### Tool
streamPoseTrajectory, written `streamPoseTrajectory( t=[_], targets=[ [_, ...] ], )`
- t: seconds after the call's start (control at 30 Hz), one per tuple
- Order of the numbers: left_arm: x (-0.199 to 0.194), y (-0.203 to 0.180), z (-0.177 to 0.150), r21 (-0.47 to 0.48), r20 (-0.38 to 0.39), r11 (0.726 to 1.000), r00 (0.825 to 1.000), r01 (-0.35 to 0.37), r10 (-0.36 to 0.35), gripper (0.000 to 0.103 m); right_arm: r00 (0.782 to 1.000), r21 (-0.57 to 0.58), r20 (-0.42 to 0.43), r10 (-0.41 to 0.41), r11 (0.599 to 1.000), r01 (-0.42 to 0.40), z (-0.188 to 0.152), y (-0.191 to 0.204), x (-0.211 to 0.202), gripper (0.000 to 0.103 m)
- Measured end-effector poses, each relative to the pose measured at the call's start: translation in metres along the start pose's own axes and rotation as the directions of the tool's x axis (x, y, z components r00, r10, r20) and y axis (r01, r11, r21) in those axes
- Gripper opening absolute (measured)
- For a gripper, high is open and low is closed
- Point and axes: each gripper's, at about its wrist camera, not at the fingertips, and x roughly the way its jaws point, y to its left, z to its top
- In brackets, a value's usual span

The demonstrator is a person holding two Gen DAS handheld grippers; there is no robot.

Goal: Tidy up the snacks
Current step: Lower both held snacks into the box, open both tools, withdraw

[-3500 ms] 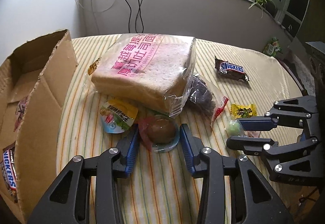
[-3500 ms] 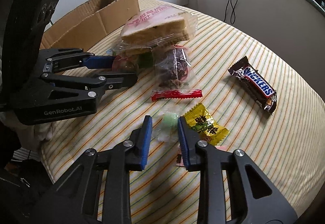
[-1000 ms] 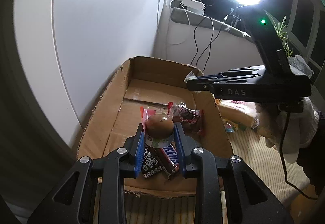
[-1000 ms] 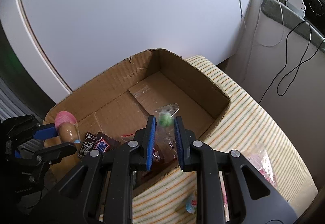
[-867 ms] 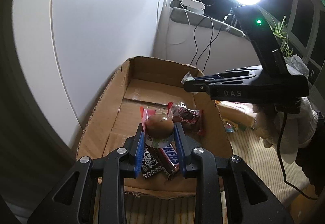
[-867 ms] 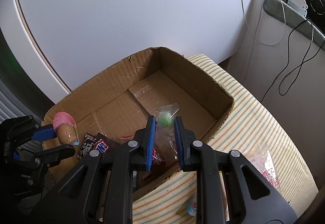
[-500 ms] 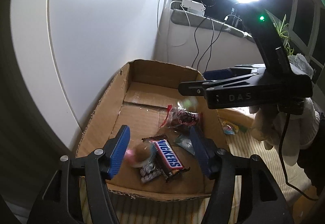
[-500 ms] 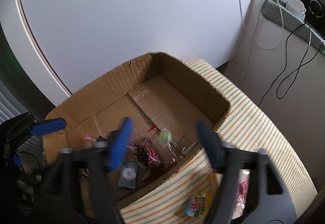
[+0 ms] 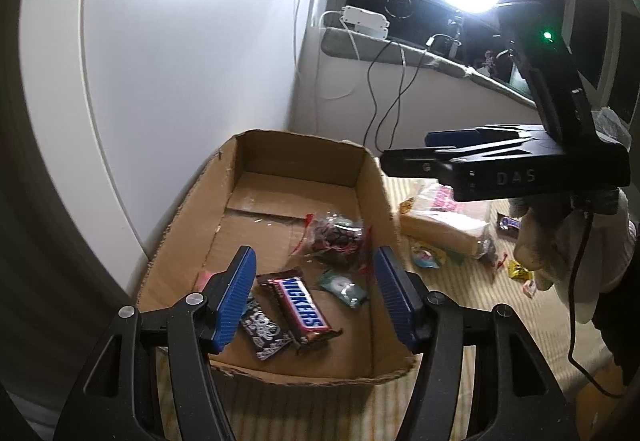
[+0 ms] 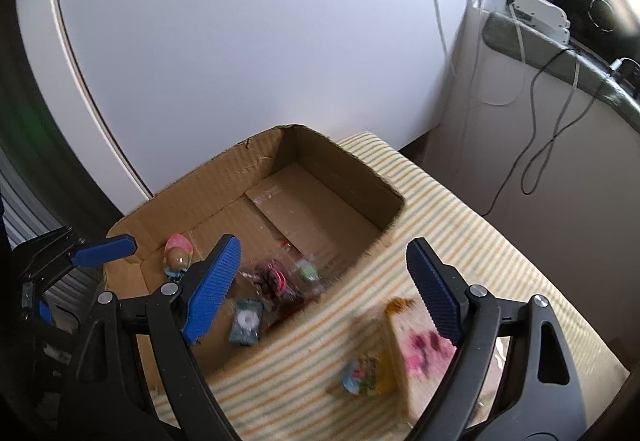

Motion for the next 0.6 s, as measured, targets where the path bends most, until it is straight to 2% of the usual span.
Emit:
streamPoseTrajectory(
  t=[0.27,0.6],
  targets=[
    [0.001,-0.030,-0.002,0.030,0.000,0.998,0.999,0.050,-0.050,0.061,0.999,0.038,0.028,-0.044,0.998,0.043,-0.033,-0.028,-0.047,0.087],
    [0.012,-0.086,-0.007,0.093,-0.035,0.985,0.989,0.144,-0.141,0.061,0.991,0.123,0.035,-0.128,0.985,0.123,-0.095,-0.078,-0.105,0.087]
  ],
)
